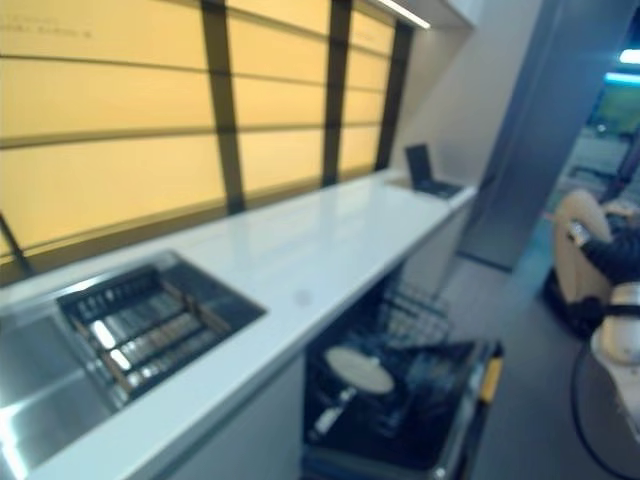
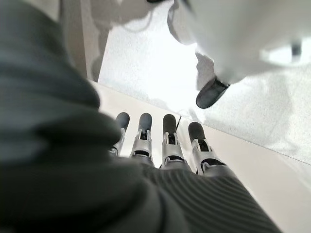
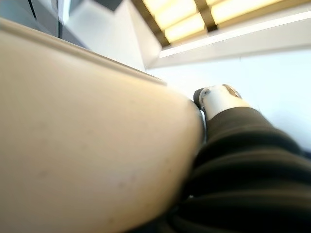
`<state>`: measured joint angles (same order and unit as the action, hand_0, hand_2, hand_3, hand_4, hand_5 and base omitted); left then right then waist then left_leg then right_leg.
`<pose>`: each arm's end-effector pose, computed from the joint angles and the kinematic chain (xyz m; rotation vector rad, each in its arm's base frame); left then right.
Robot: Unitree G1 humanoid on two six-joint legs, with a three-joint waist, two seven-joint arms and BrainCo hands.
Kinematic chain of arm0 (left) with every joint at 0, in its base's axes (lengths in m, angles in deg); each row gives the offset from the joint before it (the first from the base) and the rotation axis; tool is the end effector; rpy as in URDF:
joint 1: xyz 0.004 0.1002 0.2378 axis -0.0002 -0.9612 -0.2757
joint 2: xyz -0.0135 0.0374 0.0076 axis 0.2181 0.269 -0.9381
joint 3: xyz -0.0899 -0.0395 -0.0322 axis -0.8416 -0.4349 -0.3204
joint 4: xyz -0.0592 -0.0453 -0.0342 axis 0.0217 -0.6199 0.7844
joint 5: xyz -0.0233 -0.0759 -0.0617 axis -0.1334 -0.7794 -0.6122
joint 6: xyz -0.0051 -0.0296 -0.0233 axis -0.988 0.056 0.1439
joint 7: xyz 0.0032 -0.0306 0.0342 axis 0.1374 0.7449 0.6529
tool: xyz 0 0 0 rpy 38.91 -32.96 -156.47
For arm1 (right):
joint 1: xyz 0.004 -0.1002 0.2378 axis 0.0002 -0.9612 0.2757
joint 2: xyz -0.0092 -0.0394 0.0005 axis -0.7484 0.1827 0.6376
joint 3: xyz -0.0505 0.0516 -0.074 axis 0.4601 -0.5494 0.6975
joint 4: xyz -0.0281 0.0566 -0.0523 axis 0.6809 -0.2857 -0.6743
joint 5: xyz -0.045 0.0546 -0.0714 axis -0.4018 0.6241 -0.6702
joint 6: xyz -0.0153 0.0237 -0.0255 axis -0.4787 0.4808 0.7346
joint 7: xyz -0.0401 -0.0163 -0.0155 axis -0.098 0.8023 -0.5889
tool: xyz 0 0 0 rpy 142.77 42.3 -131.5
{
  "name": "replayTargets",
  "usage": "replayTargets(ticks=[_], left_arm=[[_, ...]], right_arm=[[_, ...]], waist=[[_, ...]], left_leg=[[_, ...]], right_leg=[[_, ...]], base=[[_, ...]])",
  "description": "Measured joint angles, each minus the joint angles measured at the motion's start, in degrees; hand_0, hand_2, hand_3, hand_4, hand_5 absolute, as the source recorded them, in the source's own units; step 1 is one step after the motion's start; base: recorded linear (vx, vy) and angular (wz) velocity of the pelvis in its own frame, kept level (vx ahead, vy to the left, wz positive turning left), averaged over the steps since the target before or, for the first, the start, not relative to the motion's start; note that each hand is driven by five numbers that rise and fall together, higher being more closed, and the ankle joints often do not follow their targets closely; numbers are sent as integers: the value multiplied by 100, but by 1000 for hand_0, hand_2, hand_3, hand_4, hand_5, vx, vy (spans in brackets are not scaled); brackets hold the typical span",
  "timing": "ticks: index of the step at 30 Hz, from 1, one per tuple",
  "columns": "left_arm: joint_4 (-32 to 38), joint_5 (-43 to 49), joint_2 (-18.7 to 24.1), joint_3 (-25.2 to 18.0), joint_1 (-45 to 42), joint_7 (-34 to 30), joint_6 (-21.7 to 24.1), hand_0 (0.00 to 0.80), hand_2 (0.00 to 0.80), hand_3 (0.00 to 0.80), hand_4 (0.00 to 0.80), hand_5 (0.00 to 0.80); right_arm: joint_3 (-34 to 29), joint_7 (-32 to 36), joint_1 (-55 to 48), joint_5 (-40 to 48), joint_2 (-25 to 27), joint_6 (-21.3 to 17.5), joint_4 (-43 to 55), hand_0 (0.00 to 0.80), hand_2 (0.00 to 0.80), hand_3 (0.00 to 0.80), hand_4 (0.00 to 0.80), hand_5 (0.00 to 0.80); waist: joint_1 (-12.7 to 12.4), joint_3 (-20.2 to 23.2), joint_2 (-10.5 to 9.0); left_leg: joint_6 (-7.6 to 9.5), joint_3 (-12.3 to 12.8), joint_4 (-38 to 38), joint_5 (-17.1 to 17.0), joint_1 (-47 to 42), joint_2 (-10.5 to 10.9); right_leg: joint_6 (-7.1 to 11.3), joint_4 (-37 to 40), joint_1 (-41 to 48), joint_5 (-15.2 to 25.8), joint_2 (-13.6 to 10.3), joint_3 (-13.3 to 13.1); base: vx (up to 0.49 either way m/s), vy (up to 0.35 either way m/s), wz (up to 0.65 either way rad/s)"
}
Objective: Take plates into dishwasher
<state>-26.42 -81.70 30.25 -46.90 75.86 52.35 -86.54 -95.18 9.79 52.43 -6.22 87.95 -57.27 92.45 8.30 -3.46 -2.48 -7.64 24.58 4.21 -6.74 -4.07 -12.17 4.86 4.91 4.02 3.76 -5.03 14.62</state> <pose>0.0705 0.2237 -0.1141 0.4585 1.2202 -0.1961 0.2166 -0.3063 0.2202 -0.7501 -0.3973 -0.5768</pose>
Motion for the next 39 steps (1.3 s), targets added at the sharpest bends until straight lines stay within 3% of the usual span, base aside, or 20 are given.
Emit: replayTargets(ticks=[3,4,6,8,9,15,28,36,39], left_arm=[[17,45,-80,33,71,-5,5,0,0,0,0,0],[19,44,-99,36,84,-5,9,0,0,0,0,0],[29,43,-126,45,68,-17,-4,0,0,0,0,0],[46,39,-121,55,37,-16,-13,0,0,0,0,0],[108,38,-98,54,57,-16,-21,0,0,0,0,0],[316,38,-41,191,391,-19,-125,0,0,0,0,0],[804,21,297,333,833,-14,-238,0,0,0,0,0],[948,21,394,434,971,-21,-242,0,0,0,0,0],[962,22,405,433,990,-26,-248,0,0,0,0,0]], right_arm=[[440,438,145,-66,-5,125,-57,800,800,800,800,800],[521,557,182,-66,-8,176,-79,800,800,800,800,800],[752,806,311,-70,-33,231,-240,800,800,800,800,800],[1089,1111,522,-72,-71,279,-428,800,800,800,800,800],[1345,1340,706,-91,-108,303,-549,800,800,800,800,800],[1840,1824,1384,-300,-287,319,-1200,800,800,800,800,800],[2279,2065,2425,-980,-82,241,-1911,800,800,800,800,800],[2626,2127,2969,-1555,32,169,-1969,800,800,800,800,800],[2713,2182,3099,-1817,150,-20,-1970,800,800,800,800,800]], waist=[[9,-150,244],[-28,-204,314],[-120,-295,371],[-274,-310,395],[-301,-376,392],[-286,-761,248],[-286,-1512,380],[-288,-1723,392],[-309,-1790,415]], left_leg=[[33,-143,-70,20,104,3],[21,-182,-78,31,113,6],[-11,-507,-77,133,76,85],[21,-1032,-76,281,66,234],[23,-1113,-64,302,72,254],[35,-1092,-59,288,158,241],[25,-1108,52,223,385,253],[23,-1214,53,223,512,253],[-2,-1232,52,207,579,252]], right_leg=[[-6,-5,-24,-13,12,-44],[-8,-5,-37,-14,35,-192],[-33,12,-71,-2,81,-516],[-55,10,-194,58,103,-810],[-57,-3,-247,106,121,-918],[-82,17,-432,182,151,-1055],[-139,-4,-778,278,178,-1111],[-145,-4,-898,282,183,-1097],[-151,-5,-953,290,184,-1088]], base=[[-143,-182,17],[-29,-138,-3],[-33,-119,-32],[-53,-97,-69],[-59,-80,-53],[-114,-35,-17],[-39,-16,-7],[-6,-32,0],[21,-42,1]])
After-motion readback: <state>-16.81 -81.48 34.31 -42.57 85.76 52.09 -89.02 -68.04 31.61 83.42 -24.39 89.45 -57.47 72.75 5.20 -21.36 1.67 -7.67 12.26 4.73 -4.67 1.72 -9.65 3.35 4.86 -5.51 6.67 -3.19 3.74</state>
